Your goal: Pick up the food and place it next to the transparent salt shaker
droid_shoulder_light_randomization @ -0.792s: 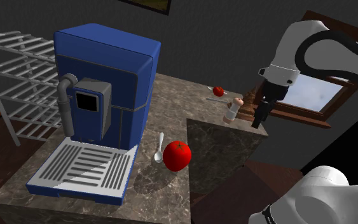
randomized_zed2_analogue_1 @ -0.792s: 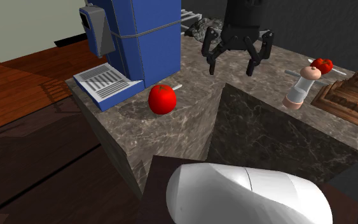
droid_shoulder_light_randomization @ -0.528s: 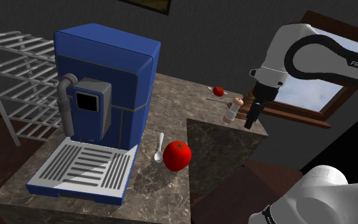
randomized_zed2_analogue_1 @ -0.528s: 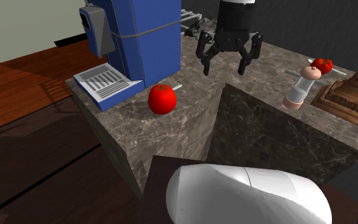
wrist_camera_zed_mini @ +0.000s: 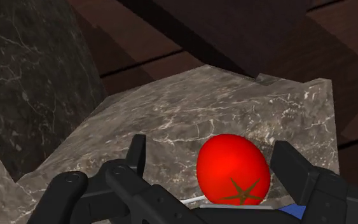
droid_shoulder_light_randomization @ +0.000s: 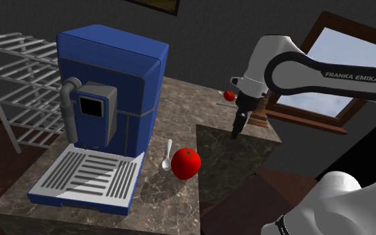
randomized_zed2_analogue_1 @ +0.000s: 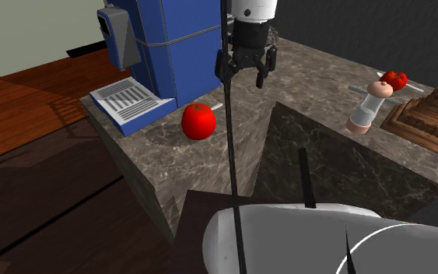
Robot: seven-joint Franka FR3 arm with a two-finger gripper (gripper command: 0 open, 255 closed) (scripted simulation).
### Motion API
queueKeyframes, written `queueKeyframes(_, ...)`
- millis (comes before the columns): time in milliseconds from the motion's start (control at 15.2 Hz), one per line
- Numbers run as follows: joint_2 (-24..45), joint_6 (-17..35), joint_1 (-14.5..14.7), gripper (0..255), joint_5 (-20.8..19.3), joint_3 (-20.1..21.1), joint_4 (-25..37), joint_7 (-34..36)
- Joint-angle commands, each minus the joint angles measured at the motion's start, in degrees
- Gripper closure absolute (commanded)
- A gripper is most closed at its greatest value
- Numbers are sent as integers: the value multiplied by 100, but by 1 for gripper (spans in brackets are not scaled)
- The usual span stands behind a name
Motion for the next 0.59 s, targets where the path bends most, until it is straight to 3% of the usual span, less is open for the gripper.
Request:
queueKeyframes(0,281,328,162,0,44,56,52,-299)
queueKeyframes(528,1385,1451,772,0,204,383,391,-1359)
